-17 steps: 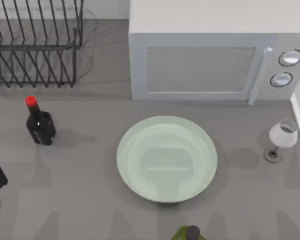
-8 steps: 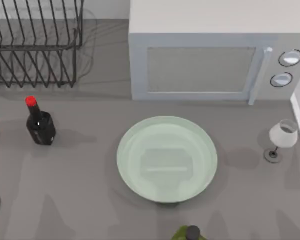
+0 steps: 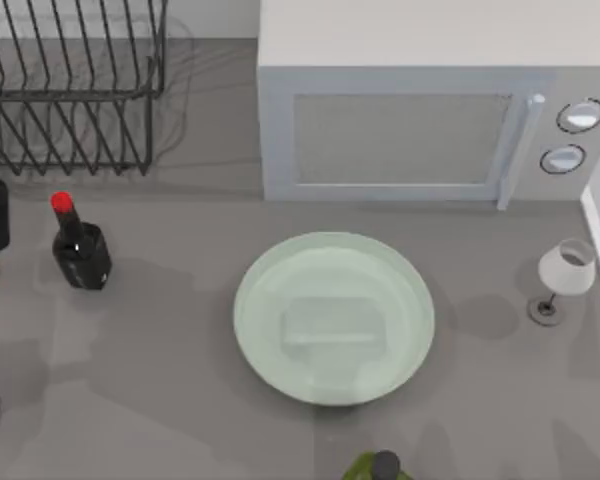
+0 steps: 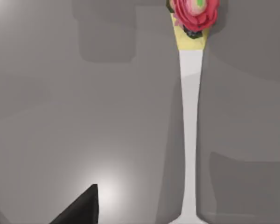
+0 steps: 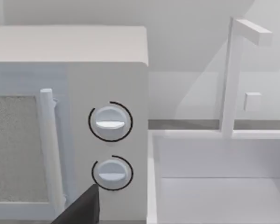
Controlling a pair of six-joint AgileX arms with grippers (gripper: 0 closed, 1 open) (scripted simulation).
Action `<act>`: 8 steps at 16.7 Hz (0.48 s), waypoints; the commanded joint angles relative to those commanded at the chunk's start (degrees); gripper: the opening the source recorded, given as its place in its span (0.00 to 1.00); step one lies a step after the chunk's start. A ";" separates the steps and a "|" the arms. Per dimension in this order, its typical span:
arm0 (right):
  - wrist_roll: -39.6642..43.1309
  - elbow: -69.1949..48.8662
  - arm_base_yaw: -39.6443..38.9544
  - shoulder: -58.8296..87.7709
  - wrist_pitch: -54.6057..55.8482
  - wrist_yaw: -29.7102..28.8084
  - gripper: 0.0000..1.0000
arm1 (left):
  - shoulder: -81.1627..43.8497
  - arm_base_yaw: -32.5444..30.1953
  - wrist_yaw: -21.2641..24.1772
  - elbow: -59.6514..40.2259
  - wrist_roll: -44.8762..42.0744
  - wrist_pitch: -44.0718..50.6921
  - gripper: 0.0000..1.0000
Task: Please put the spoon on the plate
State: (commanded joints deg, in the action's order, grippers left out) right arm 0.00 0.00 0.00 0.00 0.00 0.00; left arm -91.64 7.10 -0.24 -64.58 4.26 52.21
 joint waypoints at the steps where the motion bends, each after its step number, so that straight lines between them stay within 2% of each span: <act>1: 0.00 0.00 0.00 0.00 0.00 0.00 1.00 | -3.38 0.13 0.10 -2.64 0.13 2.34 1.00; 4: 0.00 0.00 0.00 0.00 0.00 0.00 1.00 | -9.80 0.20 0.24 -8.00 0.14 7.42 1.00; 8: 0.00 0.00 0.00 0.00 0.00 0.00 1.00 | -11.10 0.13 0.24 -9.18 0.06 8.52 1.00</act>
State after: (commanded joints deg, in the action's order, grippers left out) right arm 0.00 0.00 0.00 0.00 0.00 0.00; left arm -102.74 7.23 0.00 -73.76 4.32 60.72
